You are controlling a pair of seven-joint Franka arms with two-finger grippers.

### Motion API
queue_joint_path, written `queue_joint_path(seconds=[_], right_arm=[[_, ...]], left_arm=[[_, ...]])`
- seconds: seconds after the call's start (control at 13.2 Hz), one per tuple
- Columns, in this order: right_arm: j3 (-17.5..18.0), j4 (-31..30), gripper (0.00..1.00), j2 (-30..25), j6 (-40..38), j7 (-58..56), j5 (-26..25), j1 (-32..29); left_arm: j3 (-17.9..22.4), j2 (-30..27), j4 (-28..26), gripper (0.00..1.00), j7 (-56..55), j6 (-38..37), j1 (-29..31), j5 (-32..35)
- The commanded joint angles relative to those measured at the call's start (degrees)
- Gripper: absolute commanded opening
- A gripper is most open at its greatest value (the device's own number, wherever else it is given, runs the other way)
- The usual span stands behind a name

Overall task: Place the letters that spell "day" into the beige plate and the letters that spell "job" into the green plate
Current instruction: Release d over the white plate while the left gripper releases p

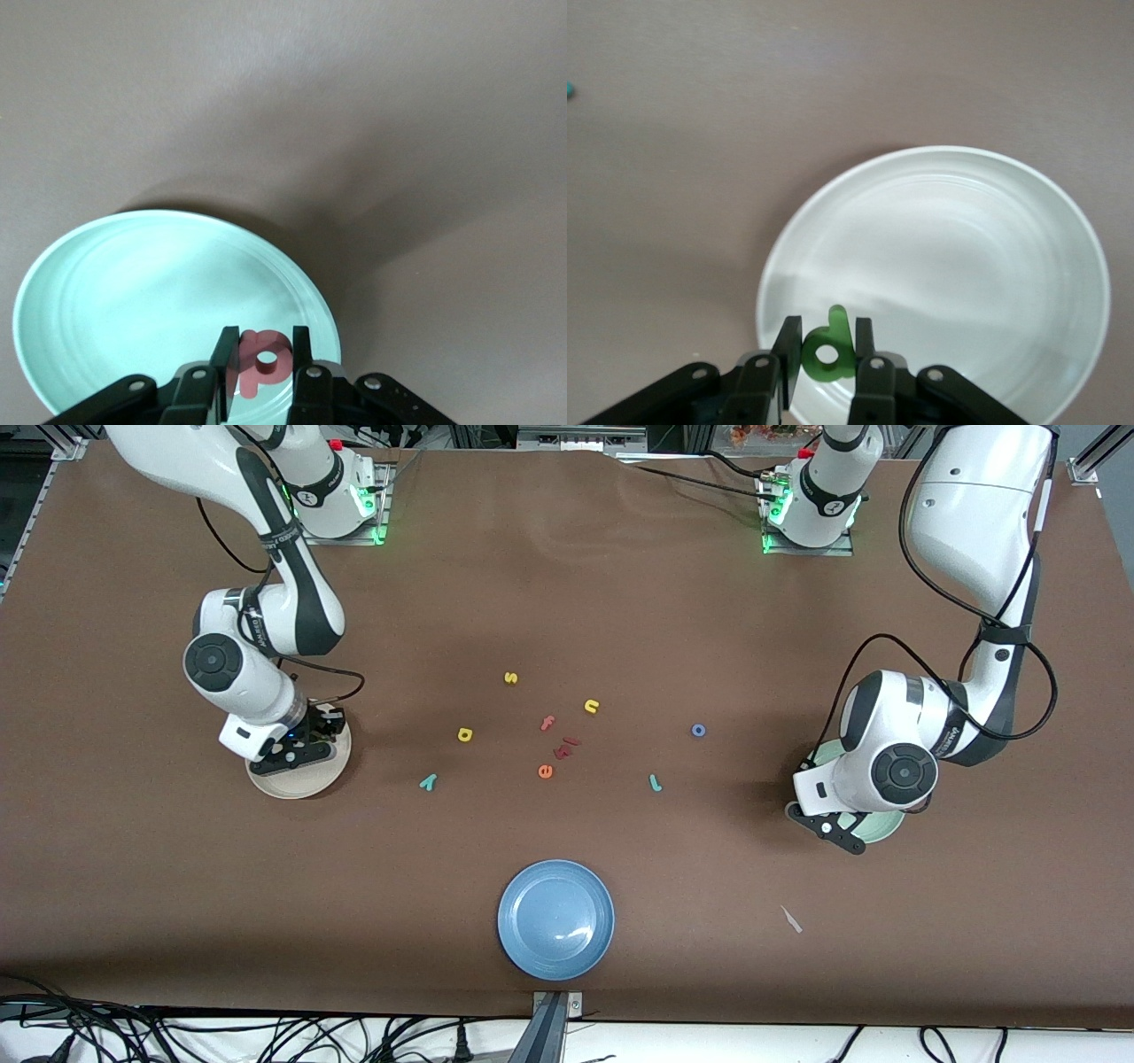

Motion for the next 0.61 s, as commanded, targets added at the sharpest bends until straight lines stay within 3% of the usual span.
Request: queue_joint_path(seconds=[0.0, 0.15, 0.23, 0.3, 0.38, 0.53], right_arm=[[0.22, 2.37, 1.00, 0.98, -0.71, -2.20, 0.07, -1.63], [0.83, 3.25, 1.00, 0.98, -1.14, -1.95, 0.50, -1.20], [0.92, 3.51, 1.00, 0.98, -1.15, -1.51, 0.68, -0.67], [0.92, 3.60, 1.00, 0.98, -1.23, -0.63, 0.68, -0.32], [1.27, 3.78, 1.00, 0.98, -1.41, 0.85, 0.77, -0.32], [4.60, 4.30, 1.00, 0.98, -1.85, 7.42, 0.86, -0.32]], left_arm=[[-0.69, 1.96, -0.60, 0.00, 0.56, 2.36, 1.04, 1.71], [-0.69, 2.58, -0.52, 0.00, 0.64, 2.72, 2.44, 1.79], [-0.69, 2.58, -0.52, 0.07, 0.65, 2.98, 2.53, 1.71], [-0.69, 2.58, -0.52, 0.58, 0.65, 2.98, 2.45, 1.71], [-0.69, 2.58, -0.52, 1.00, 0.73, 3.07, 2.53, 1.71], [-0.78, 2.41, -0.43, 1.00, 0.65, 2.89, 2.53, 1.62]])
